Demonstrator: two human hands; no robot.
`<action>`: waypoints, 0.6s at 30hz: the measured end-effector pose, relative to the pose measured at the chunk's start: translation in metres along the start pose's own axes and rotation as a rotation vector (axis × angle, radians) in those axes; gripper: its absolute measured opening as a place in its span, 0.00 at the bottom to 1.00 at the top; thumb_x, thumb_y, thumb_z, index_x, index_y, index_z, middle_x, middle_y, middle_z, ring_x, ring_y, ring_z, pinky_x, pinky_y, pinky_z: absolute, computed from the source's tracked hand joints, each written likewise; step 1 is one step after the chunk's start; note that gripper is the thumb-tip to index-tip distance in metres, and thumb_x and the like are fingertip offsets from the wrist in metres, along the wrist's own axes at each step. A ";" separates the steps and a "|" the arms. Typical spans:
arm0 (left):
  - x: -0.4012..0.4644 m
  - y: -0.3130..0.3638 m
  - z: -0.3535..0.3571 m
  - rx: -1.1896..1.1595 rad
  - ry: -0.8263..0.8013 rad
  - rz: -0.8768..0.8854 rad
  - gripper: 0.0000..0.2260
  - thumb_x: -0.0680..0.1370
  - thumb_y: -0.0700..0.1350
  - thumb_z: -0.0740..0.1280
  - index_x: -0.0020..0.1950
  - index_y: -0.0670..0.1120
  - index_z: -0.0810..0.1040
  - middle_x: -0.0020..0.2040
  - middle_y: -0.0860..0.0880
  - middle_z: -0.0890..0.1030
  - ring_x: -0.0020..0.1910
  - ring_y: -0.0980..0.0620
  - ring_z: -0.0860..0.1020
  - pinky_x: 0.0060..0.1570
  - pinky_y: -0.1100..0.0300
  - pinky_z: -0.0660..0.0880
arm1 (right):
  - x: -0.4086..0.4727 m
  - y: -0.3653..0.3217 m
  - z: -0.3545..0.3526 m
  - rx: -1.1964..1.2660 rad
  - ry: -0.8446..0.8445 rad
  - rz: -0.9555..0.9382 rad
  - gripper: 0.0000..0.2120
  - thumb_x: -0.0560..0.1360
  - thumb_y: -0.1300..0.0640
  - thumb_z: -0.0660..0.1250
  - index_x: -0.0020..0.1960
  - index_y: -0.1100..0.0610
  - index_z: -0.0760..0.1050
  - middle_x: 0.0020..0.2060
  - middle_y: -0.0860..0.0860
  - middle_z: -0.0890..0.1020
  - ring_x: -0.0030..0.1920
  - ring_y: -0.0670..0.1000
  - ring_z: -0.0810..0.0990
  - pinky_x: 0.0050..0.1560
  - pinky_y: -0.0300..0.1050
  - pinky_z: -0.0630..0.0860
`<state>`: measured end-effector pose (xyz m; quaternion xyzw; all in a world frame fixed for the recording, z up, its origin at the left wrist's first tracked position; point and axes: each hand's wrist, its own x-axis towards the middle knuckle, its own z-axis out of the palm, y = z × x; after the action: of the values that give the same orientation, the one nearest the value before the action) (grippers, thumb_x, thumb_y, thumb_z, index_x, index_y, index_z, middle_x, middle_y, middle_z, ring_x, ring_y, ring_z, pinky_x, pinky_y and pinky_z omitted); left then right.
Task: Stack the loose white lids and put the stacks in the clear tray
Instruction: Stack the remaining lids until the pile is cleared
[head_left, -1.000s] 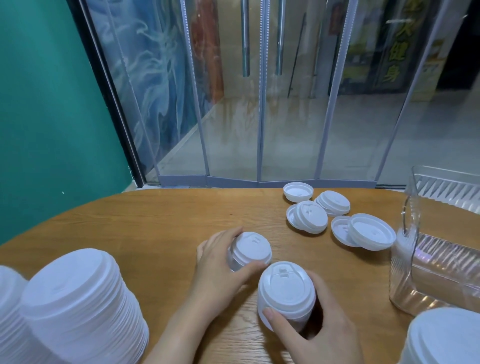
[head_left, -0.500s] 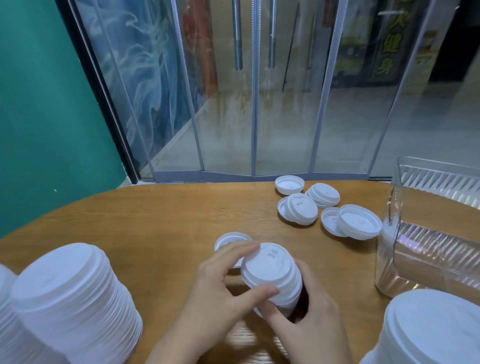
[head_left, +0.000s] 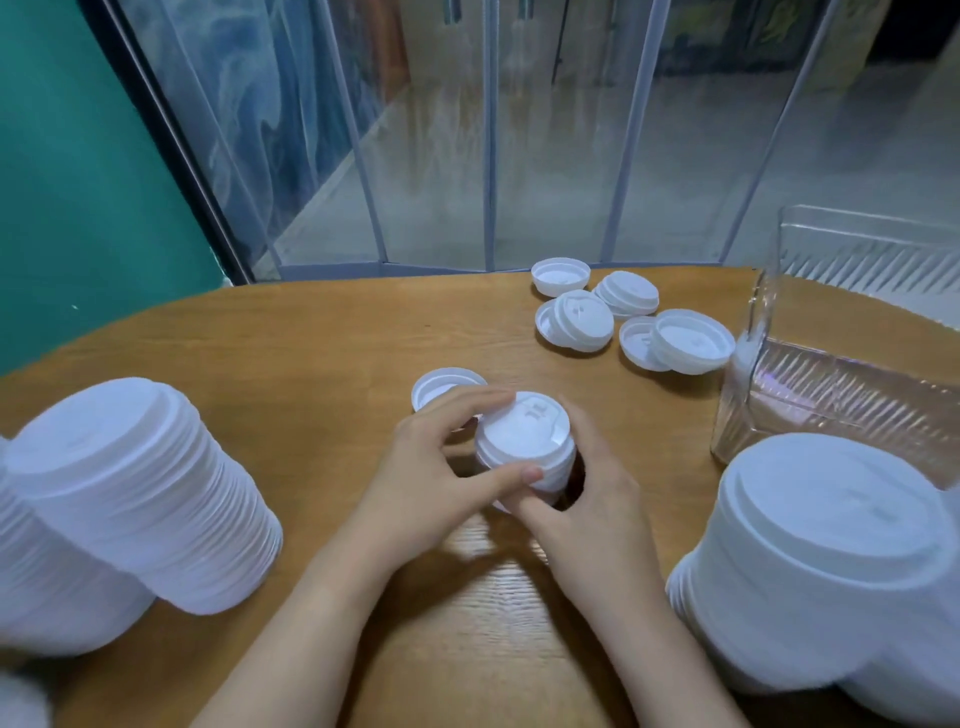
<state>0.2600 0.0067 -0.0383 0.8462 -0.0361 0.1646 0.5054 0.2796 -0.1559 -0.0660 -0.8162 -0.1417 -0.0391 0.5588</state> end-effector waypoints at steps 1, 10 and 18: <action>0.000 -0.002 0.000 -0.017 -0.008 -0.011 0.24 0.69 0.51 0.83 0.63 0.53 0.83 0.63 0.60 0.82 0.64 0.64 0.77 0.56 0.75 0.70 | 0.000 0.000 0.000 0.003 -0.005 0.005 0.34 0.65 0.39 0.77 0.70 0.38 0.72 0.57 0.35 0.83 0.60 0.43 0.80 0.63 0.54 0.76; 0.006 -0.016 -0.005 0.026 0.029 0.089 0.12 0.84 0.46 0.63 0.64 0.49 0.83 0.63 0.59 0.82 0.68 0.58 0.76 0.66 0.67 0.69 | 0.000 -0.003 0.002 -0.003 -0.009 0.026 0.41 0.61 0.29 0.75 0.71 0.38 0.71 0.61 0.34 0.81 0.66 0.42 0.77 0.71 0.56 0.71; 0.014 -0.047 -0.019 0.400 0.201 -0.093 0.27 0.77 0.57 0.67 0.75 0.51 0.72 0.73 0.53 0.71 0.74 0.53 0.66 0.75 0.47 0.62 | -0.001 -0.008 0.004 0.052 0.054 0.015 0.32 0.62 0.30 0.75 0.63 0.29 0.70 0.59 0.31 0.79 0.65 0.41 0.77 0.68 0.54 0.74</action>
<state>0.2792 0.0471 -0.0651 0.9097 0.0869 0.2287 0.3355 0.2757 -0.1495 -0.0608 -0.8011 -0.1212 -0.0532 0.5837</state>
